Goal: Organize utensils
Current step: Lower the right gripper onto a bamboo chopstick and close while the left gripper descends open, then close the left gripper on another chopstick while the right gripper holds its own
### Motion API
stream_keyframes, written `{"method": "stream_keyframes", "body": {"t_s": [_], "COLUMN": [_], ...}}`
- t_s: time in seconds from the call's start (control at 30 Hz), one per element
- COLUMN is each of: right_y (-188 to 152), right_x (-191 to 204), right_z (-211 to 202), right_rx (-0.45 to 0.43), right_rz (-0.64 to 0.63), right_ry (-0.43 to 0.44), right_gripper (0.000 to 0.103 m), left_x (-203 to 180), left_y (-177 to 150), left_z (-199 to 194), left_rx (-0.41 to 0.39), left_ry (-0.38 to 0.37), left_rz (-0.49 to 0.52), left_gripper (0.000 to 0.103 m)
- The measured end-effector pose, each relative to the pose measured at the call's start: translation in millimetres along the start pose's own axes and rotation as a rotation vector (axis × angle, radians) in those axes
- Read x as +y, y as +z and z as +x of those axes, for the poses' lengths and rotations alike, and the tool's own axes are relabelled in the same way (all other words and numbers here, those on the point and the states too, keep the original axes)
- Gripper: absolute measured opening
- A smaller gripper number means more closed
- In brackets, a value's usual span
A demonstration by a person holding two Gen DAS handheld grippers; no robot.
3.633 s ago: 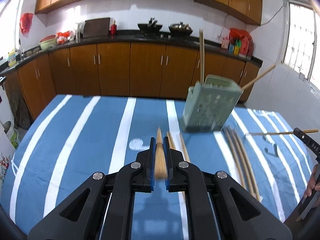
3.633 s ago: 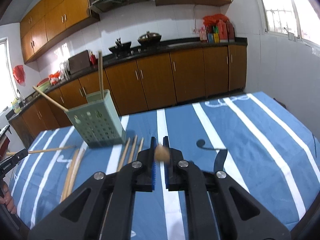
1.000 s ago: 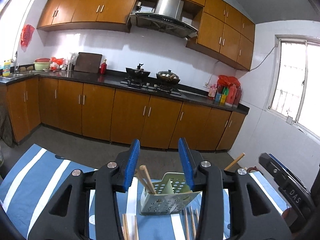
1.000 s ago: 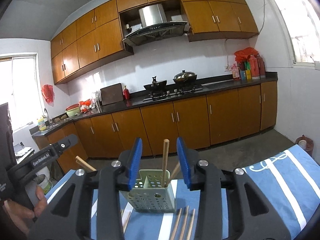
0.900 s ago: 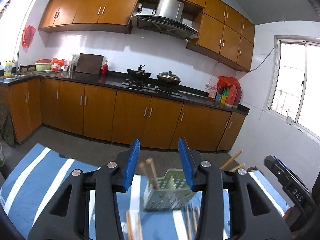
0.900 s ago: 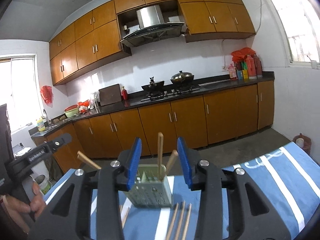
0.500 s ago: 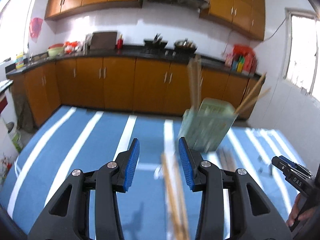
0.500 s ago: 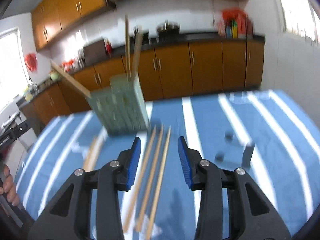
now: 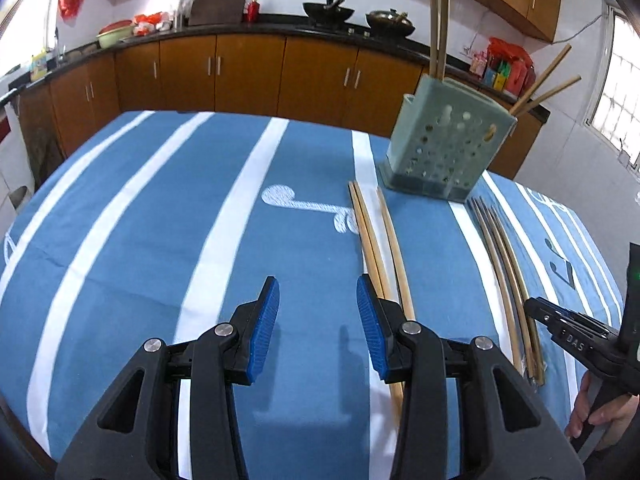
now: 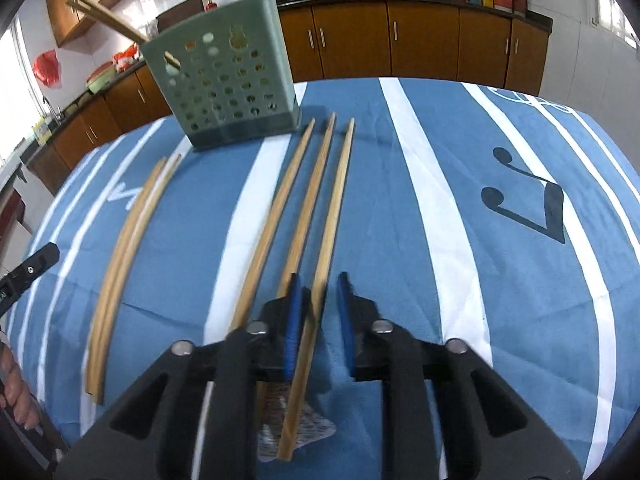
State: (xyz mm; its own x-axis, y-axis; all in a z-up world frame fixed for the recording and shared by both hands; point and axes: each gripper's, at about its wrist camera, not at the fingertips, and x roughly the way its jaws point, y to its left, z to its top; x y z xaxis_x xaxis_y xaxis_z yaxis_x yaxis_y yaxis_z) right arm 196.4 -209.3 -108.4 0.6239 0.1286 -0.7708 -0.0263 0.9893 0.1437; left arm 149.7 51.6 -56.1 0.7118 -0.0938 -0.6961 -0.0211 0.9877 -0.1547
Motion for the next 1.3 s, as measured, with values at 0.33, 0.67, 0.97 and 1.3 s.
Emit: {"method": "stream_keyframes", "body": {"t_s": [0.33, 0.67, 0.97, 1.3], "right_y": [14.0, 14.7, 13.6, 16.2], "right_x": [-33.9, -41.0, -34.4, -29.0], "right_z": [1.8, 2.0, 1.9, 5.1], "right_rx": [-0.022, -0.025, -0.021, -0.021], "right_rz": [0.1, 0.106, 0.085, 0.05], "right_ry": [-0.097, -0.105, -0.098, -0.09], "right_gripper": [0.008, 0.008, 0.008, 0.009], "left_x": [-14.9, -30.2, -48.4, -25.8], "left_y": [-13.8, -21.5, -22.6, -4.2], "left_z": [20.0, 28.9, 33.4, 46.7], "left_rx": [0.079, 0.124, 0.138, 0.132], "left_ry": [-0.055, -0.068, -0.023, 0.061], "left_rz": [0.04, 0.093, 0.155, 0.117], "left_gripper": [0.031, 0.024, 0.023, 0.007]}}
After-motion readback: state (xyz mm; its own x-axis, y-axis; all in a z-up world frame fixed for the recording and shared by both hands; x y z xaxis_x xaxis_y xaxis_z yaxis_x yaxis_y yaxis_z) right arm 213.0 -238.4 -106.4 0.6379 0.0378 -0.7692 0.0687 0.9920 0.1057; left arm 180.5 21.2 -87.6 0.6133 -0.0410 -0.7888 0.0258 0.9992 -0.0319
